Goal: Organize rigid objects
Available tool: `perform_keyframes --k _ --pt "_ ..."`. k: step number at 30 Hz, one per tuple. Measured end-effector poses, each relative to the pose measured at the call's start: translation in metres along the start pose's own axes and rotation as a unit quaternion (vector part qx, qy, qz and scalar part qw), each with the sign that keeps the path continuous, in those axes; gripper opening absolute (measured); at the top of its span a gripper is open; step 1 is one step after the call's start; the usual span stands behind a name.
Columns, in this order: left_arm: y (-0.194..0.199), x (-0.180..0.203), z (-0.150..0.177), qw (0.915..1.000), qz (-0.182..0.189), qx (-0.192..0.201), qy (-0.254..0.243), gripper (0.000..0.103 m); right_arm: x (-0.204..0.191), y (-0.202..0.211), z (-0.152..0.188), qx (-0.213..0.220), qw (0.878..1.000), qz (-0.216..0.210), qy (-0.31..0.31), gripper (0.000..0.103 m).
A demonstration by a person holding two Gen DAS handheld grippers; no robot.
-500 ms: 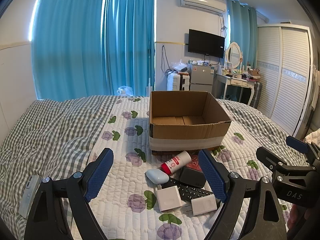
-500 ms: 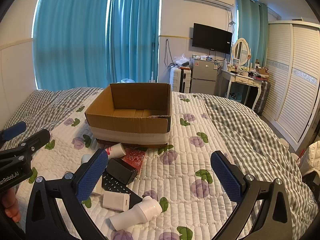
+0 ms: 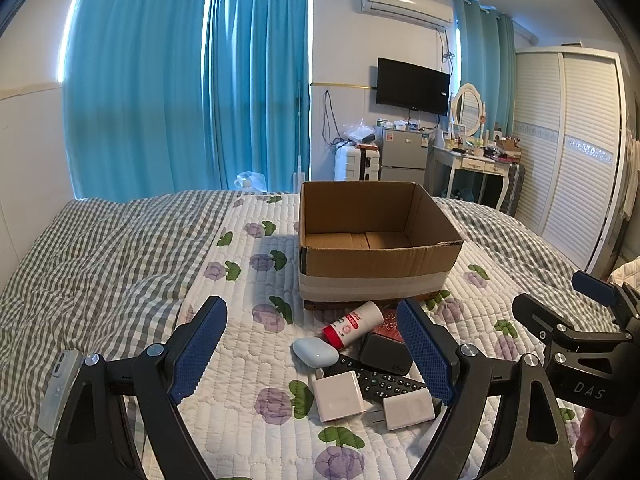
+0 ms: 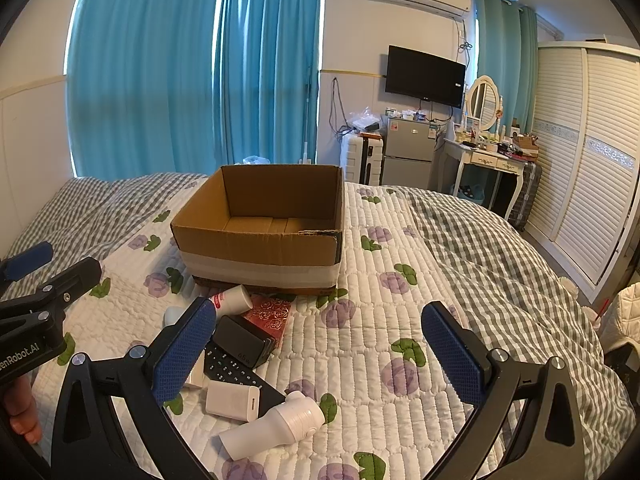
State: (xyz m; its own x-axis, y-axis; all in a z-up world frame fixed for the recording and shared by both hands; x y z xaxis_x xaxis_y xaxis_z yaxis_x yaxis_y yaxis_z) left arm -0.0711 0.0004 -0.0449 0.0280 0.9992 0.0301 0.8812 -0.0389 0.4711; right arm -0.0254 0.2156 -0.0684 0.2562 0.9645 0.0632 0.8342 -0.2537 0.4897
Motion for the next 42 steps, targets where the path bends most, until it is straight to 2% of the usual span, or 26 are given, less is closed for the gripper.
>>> perform_keyframes --k 35,39,42 --pt "-0.004 0.001 0.002 0.9999 0.002 -0.007 -0.007 0.089 -0.004 0.001 -0.002 -0.005 1.000 -0.003 0.010 0.103" --pt "-0.019 -0.002 0.012 0.9989 -0.009 -0.041 -0.021 0.089 -0.002 -0.008 0.003 -0.028 0.999 -0.015 0.010 0.103" --pt "-0.041 -0.004 0.032 0.9939 -0.013 -0.105 -0.030 0.089 -0.005 -0.027 0.019 -0.079 0.996 -0.033 0.021 0.103"
Point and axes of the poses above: each gripper's, at about its wrist camera, not at the fingertips, and y roughly against the way its jaws point, x to its right, z to its underside, the point moved 8 cm from there along -y, roughly the way its jaws point, and after that the axes turned 2 degrees about z, right-handed, at the moved point
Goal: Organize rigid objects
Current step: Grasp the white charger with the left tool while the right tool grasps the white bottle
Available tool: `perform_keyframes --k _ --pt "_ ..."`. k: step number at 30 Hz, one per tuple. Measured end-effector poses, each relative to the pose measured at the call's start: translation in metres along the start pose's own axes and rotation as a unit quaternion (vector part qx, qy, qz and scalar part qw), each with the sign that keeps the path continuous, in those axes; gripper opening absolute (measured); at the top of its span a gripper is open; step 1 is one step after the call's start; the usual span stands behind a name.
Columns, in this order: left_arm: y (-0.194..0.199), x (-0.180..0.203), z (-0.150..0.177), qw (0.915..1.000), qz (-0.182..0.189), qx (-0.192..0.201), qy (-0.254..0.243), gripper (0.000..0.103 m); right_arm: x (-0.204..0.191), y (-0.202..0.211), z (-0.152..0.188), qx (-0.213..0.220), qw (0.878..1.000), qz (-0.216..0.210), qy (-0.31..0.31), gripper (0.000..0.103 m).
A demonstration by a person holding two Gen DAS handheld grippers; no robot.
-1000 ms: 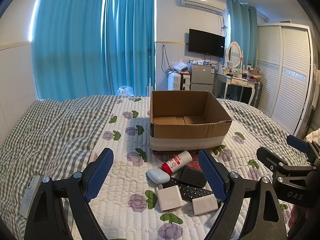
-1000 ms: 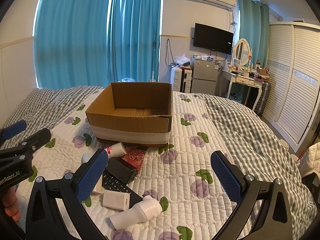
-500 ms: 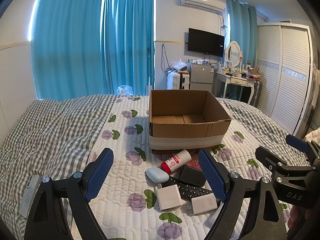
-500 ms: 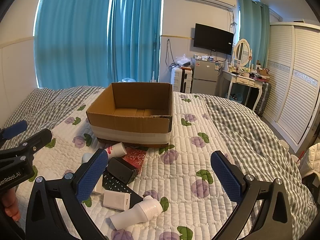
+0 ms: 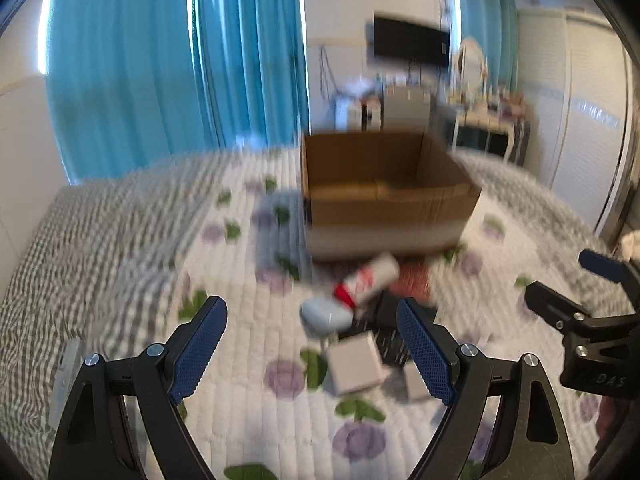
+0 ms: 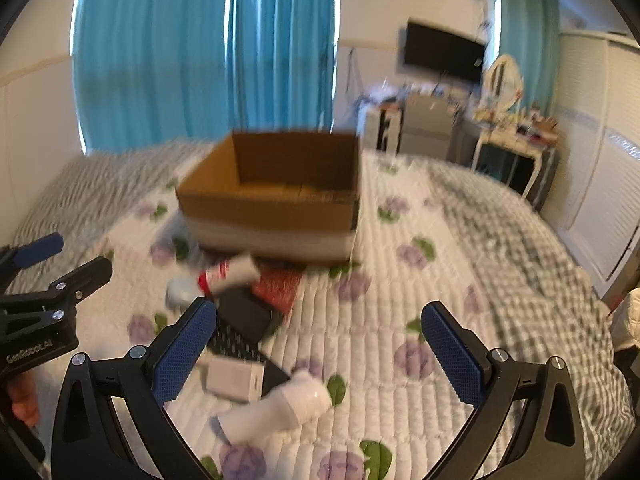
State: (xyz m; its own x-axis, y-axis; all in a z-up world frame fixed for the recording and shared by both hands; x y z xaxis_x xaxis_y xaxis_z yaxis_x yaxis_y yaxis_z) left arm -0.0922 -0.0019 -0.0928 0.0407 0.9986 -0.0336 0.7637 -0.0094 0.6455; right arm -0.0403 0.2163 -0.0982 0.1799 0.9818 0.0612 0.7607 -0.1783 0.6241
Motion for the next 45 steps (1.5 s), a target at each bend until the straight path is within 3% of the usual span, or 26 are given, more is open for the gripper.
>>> perform_keyframes --k 6,12,17,21,22,23,25,29,34,35,45 --pt "-0.046 0.009 0.041 0.9933 0.022 -0.113 -0.012 0.089 0.000 -0.037 0.039 -0.090 0.996 0.007 0.024 0.103" --pt "-0.077 0.019 0.053 0.9901 0.029 -0.137 -0.010 0.089 0.001 -0.056 0.065 -0.130 0.991 0.012 0.033 0.103" --pt "-0.103 0.021 0.062 0.9823 0.053 -0.177 0.033 0.087 0.006 -0.064 0.068 -0.140 0.990 0.011 0.022 0.103" --pt "-0.116 0.029 0.067 0.9770 0.070 -0.198 0.036 0.086 0.010 -0.069 0.070 -0.152 0.988 0.010 0.007 0.103" --pt "-0.119 0.032 0.069 0.9762 0.071 -0.202 0.031 0.083 0.010 -0.070 0.071 -0.155 0.988 0.009 0.006 0.103" --pt "-0.121 0.032 0.071 0.9764 0.064 -0.204 0.030 0.068 0.008 -0.071 0.072 -0.158 0.987 0.006 0.006 0.103" --pt "-0.121 0.039 0.076 0.9729 0.078 -0.216 0.028 0.054 0.006 -0.070 0.074 -0.162 0.987 0.004 0.009 0.103" --pt "-0.113 0.044 0.077 0.9732 0.074 -0.218 0.003 0.053 0.001 -0.067 0.077 -0.169 0.986 -0.002 0.013 0.103" --pt "-0.092 0.035 0.073 0.9745 0.073 -0.212 0.012 0.052 -0.003 -0.065 0.086 -0.193 0.981 -0.020 0.004 0.101" --pt "-0.085 0.043 0.073 0.9599 0.159 -0.212 -0.092 0.051 -0.003 -0.065 0.088 -0.198 0.980 -0.020 0.002 0.099" --pt "-0.062 0.039 0.078 0.9544 0.174 -0.203 -0.133 0.051 -0.009 -0.085 0.104 -0.257 0.963 -0.048 -0.073 0.094"
Point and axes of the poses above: each gripper's, at about its wrist camera, not at the fingertips, and y roughly against the way its jaws point, x to its right, z to its underside, the point moved 8 cm from there along -y, roughly the way its jaws point, and after that the axes turned 2 degrees about z, right-handed, at the moved point
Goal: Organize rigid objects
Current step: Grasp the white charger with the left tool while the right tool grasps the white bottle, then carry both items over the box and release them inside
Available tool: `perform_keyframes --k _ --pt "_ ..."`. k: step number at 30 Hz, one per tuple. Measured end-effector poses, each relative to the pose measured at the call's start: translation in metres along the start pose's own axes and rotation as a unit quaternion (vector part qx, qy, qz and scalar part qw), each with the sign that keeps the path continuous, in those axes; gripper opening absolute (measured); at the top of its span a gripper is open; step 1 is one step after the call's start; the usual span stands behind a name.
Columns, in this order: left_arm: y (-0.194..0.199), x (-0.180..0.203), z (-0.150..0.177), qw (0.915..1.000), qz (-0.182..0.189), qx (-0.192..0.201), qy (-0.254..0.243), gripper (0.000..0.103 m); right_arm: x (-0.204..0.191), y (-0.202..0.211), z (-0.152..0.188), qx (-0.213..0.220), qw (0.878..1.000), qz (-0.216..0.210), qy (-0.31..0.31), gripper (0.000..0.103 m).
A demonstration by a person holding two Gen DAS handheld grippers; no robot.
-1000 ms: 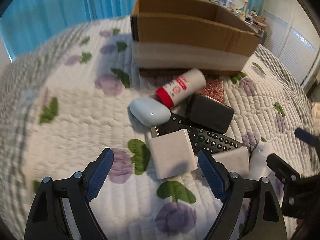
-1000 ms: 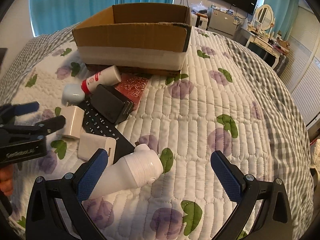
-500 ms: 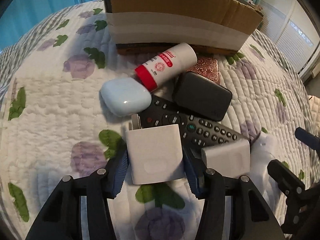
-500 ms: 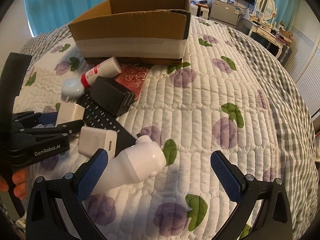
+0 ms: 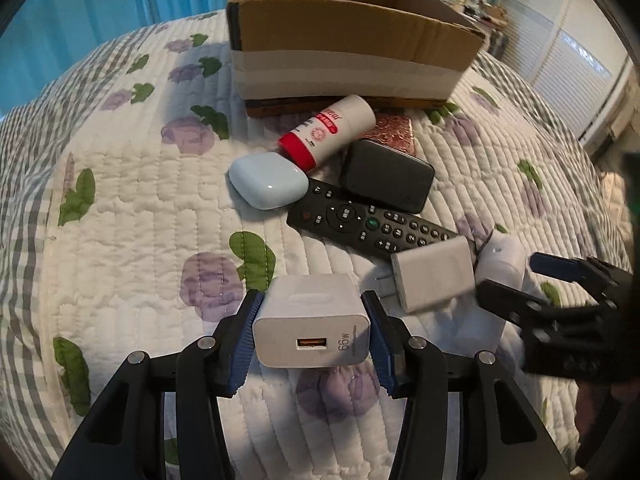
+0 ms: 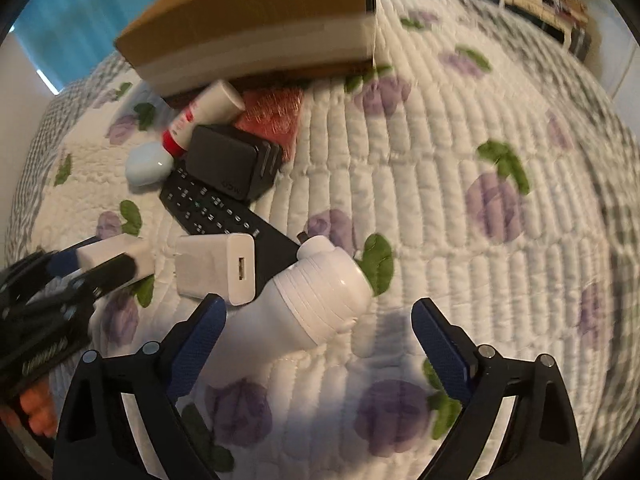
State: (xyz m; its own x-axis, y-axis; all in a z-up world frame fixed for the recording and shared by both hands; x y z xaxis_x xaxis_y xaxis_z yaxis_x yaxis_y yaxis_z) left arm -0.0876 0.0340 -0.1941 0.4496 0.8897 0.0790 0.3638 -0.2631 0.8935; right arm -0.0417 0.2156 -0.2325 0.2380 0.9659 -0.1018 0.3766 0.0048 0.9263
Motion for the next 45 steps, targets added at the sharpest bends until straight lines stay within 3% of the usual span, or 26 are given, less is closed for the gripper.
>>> perform_keyframes --k 4,7,10,16,22,27,36,45 --pt "0.003 0.000 -0.002 1.0000 0.010 0.002 0.001 0.051 0.001 -0.011 0.001 -0.017 0.999 -0.023 -0.031 0.091" --pt "0.005 0.000 -0.002 0.9999 0.014 0.003 0.001 0.051 -0.006 -0.004 0.000 -0.006 0.999 -0.038 -0.018 0.075" --pt "0.007 0.002 -0.006 0.9998 0.017 0.009 0.000 0.051 -0.001 0.006 -0.007 0.019 0.999 -0.025 -0.018 0.056" --pt "0.015 0.006 -0.013 0.9996 0.013 0.025 -0.010 0.051 -0.001 0.007 -0.010 0.023 1.000 -0.018 -0.002 0.055" --pt "0.021 0.004 -0.022 0.9992 0.009 0.039 -0.007 0.051 -0.011 0.031 -0.029 0.082 0.994 0.019 0.063 0.054" --pt "0.027 0.003 -0.034 0.9986 0.009 0.051 -0.005 0.051 -0.016 0.045 -0.039 0.104 0.989 0.032 0.097 0.054" --pt "0.039 -0.005 -0.048 0.9977 0.004 0.067 0.007 0.051 -0.023 0.047 -0.044 0.109 0.987 0.030 0.113 0.054" --pt "0.071 -0.012 -0.077 0.9952 -0.004 0.097 0.013 0.051 -0.019 0.081 -0.083 0.159 0.980 0.042 0.111 0.054"
Point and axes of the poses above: each gripper's, at about its wrist camera, not at the fingertips, and y roughly against the way its jaws point, x to its right, z to its underside, the point moved 8 cm from there along -y, roughly the way its jaws point, and after that the axes turned 2 degrees about z, right-handed, at the moved point
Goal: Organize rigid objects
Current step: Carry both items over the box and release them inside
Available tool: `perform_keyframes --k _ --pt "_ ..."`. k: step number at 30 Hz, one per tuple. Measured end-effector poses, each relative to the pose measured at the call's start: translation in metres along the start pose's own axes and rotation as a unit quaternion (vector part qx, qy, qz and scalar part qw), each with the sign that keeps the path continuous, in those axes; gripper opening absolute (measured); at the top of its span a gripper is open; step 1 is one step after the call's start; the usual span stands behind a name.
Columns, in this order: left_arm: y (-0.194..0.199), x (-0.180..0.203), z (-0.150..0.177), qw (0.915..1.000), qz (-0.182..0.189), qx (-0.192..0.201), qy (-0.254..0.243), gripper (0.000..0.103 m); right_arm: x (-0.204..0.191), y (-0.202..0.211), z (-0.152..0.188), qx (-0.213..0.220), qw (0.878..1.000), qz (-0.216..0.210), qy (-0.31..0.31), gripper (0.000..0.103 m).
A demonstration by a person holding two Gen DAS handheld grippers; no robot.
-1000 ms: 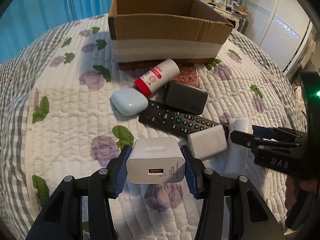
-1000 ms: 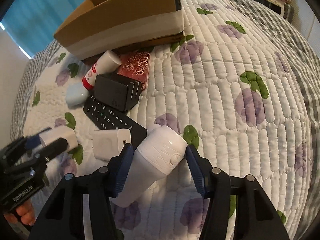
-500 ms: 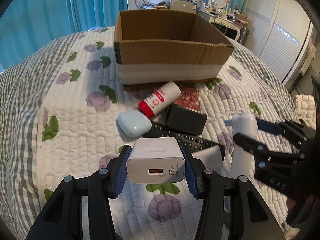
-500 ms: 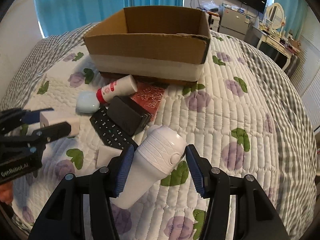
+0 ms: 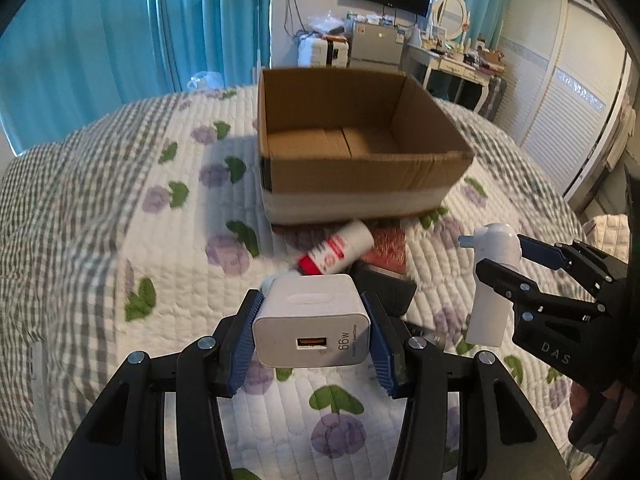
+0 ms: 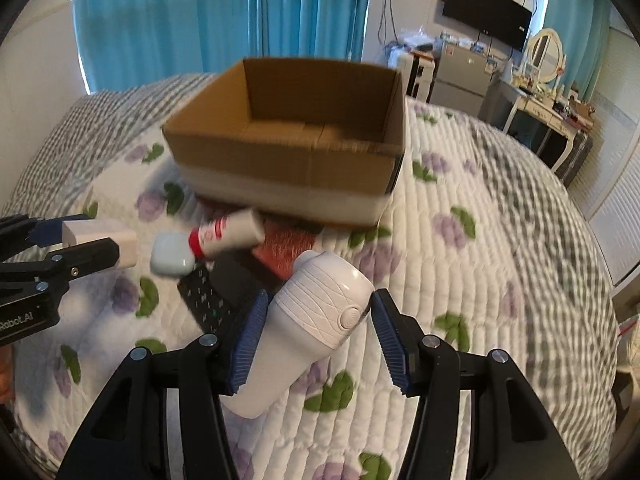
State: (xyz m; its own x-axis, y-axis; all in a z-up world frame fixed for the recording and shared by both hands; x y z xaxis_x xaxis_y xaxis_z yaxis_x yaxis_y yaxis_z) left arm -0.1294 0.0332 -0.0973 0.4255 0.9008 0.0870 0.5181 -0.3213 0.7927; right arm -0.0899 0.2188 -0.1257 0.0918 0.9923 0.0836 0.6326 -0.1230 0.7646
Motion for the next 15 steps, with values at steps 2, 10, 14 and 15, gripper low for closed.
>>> perform_keyframes --k 2,10,14,15 --pt "0.007 -0.001 -0.013 1.0000 0.002 0.007 0.004 0.051 0.002 0.005 -0.013 0.012 1.000 0.002 0.002 0.054" --pt "0.030 -0.003 -0.081 0.9974 -0.011 0.070 -0.013 0.051 0.004 0.035 -0.100 0.076 0.997 0.005 0.035 0.054" --pt "0.027 -0.006 -0.118 0.9960 -0.012 0.088 -0.005 0.051 0.008 0.032 -0.141 0.083 0.996 0.000 0.037 0.054" --pt "0.023 -0.008 -0.127 0.9959 -0.014 0.090 -0.001 0.051 0.010 0.026 -0.153 0.083 0.996 0.002 0.040 0.054"
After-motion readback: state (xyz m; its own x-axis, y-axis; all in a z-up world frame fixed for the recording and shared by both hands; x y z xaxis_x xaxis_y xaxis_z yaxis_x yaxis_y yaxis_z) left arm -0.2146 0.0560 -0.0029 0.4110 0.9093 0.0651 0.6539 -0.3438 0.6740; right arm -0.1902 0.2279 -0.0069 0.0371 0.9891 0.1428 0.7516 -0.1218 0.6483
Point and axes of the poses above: each gripper's, at about its wrist camera, not at the fingertips, and y roughly against the way its jaws point, x to its right, z to its underside, the point moved 8 cm from there along -y, roughly the way its jaws point, and after that the axes turned 2 degrees about z, right-handed, at the moved point
